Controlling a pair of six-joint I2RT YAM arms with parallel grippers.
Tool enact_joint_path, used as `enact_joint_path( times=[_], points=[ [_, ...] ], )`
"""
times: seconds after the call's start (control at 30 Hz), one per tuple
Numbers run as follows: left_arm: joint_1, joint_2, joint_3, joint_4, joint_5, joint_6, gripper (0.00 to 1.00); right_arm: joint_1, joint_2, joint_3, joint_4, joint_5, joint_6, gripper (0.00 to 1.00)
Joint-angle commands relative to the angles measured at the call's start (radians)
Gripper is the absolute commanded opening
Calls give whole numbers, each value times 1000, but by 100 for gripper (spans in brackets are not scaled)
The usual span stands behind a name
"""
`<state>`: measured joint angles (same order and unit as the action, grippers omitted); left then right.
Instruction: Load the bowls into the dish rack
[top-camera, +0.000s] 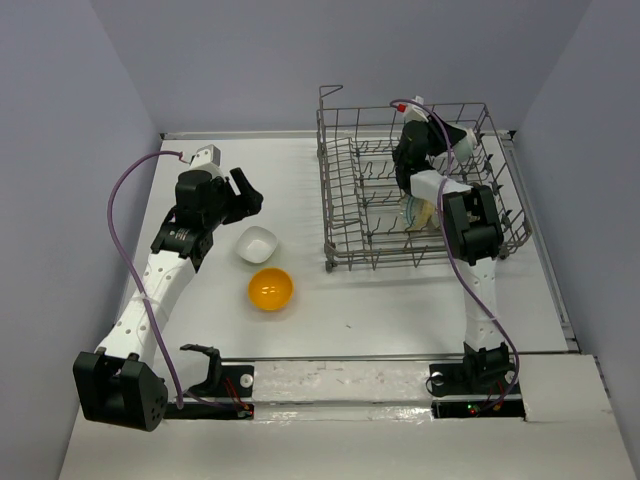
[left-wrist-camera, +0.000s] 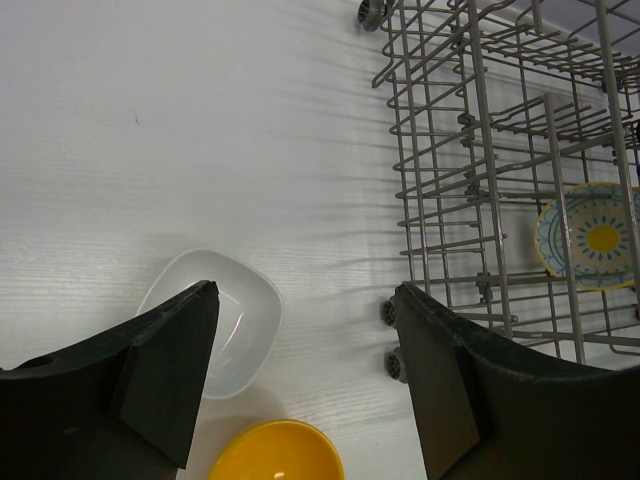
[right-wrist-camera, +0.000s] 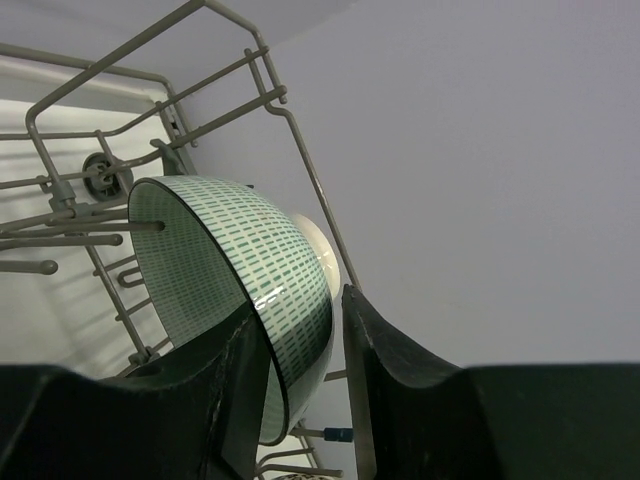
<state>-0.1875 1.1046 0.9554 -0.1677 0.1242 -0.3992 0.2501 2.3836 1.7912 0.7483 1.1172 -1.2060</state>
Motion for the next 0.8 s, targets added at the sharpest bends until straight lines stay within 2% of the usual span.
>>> enact_joint_path(
  times=[0.0, 0.4, 0.77],
  points=[
    [6, 0, -15, 39, 12, 2, 80, 2, -9, -6, 26, -2, 26, 40],
    [5, -2, -15, 40, 17, -1, 80, 2, -50, -24, 3, -5, 46, 43],
    [2, -3, -15, 39, 14, 0, 80, 2, -92, -23, -53, -5, 115, 51]
  ],
)
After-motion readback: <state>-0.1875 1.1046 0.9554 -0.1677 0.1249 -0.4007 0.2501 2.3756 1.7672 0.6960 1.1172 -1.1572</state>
